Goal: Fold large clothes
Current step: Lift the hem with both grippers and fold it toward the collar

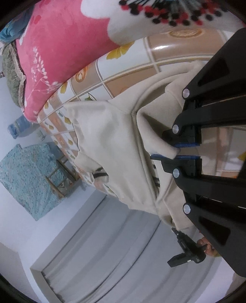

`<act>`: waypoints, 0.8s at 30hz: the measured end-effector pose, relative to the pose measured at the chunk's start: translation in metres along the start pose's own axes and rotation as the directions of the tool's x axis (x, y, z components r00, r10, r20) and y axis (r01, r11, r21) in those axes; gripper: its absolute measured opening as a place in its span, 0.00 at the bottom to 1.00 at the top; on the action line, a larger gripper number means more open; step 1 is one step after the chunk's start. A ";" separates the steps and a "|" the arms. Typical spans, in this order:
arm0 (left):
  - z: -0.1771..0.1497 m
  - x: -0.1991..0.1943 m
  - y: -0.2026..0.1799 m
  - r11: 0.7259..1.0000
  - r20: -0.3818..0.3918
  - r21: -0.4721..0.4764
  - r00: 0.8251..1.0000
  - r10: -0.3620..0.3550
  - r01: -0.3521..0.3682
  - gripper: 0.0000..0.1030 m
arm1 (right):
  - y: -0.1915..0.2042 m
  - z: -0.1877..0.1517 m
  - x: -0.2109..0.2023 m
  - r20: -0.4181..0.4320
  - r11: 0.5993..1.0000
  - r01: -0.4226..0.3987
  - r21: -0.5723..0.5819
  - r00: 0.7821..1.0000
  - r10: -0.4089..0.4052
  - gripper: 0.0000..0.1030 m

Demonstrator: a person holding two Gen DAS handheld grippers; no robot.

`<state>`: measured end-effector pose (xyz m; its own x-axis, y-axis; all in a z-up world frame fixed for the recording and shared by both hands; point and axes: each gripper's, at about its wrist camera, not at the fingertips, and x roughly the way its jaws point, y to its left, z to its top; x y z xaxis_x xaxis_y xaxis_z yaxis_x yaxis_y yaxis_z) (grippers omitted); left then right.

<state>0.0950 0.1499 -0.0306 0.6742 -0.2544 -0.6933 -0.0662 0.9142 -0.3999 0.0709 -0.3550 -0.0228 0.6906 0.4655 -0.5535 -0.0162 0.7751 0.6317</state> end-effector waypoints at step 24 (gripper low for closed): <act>0.018 -0.005 0.014 0.999 0.124 -0.021 0.992 -0.032 0.035 0.30 | 0.010 0.015 0.005 0.095 0.980 0.176 -0.094 0.981 -0.167 0.50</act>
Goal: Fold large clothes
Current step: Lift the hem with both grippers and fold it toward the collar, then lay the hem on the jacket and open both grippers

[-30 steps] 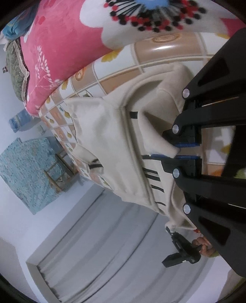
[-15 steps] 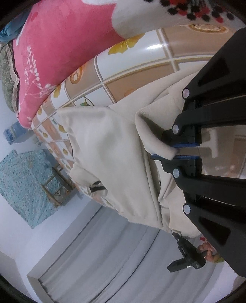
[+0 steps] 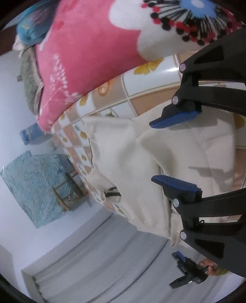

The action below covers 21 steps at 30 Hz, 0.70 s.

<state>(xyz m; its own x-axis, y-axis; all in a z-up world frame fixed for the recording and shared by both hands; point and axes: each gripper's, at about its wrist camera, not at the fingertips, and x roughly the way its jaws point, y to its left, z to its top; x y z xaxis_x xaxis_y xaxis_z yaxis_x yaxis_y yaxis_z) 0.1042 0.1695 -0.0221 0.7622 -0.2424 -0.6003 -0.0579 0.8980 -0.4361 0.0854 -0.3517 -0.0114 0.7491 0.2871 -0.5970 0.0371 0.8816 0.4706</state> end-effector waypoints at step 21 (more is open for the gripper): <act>-0.065 0.061 -0.109 0.824 -0.059 0.541 0.970 0.236 -0.168 0.02 | 0.067 -0.035 0.078 -0.174 0.903 0.131 -0.410 0.960 -0.219 0.05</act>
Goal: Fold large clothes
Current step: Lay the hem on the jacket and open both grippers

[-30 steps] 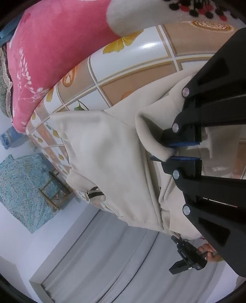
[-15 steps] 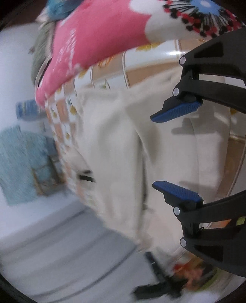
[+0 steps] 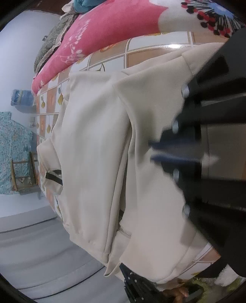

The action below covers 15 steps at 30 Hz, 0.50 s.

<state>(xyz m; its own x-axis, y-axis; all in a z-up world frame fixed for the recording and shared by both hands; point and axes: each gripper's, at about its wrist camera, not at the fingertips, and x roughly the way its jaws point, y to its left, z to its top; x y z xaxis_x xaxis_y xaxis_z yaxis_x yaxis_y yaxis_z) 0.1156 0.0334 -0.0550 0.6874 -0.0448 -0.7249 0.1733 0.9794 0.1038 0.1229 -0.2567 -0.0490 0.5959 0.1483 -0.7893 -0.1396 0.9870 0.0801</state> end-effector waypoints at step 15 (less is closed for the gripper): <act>0.005 0.009 0.019 0.995 0.103 -0.055 0.991 0.086 -0.080 0.02 | -0.013 0.013 0.002 0.157 0.994 0.101 0.047 0.982 -0.107 0.03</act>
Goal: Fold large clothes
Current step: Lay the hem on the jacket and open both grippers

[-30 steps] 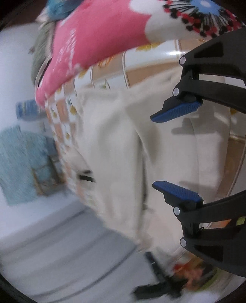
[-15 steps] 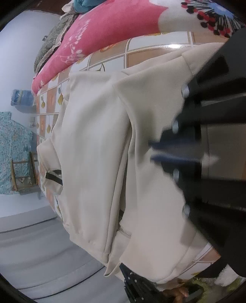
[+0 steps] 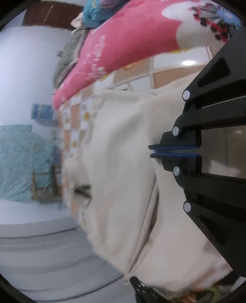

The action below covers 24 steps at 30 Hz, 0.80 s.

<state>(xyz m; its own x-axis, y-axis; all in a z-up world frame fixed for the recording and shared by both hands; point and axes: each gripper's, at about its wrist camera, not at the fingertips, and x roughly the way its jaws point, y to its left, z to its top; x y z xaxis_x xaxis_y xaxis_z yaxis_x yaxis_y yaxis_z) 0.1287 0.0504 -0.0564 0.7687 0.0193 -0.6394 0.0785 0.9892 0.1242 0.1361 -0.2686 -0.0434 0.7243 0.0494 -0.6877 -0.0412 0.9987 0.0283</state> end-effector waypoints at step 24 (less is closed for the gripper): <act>-0.002 -0.053 -0.059 0.876 -0.033 0.003 0.876 -0.481 0.482 0.17 | -0.043 -0.015 -0.044 -0.030 0.996 0.026 0.084 0.999 -0.023 0.48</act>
<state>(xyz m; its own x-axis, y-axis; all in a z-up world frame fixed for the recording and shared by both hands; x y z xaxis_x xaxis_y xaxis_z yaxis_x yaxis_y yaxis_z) 0.0820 -0.0088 -0.0313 0.6144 -0.4545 -0.6449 0.4409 0.8757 -0.1971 0.0955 -0.3137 -0.0250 0.7043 0.0258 -0.7095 0.0354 0.9968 0.0714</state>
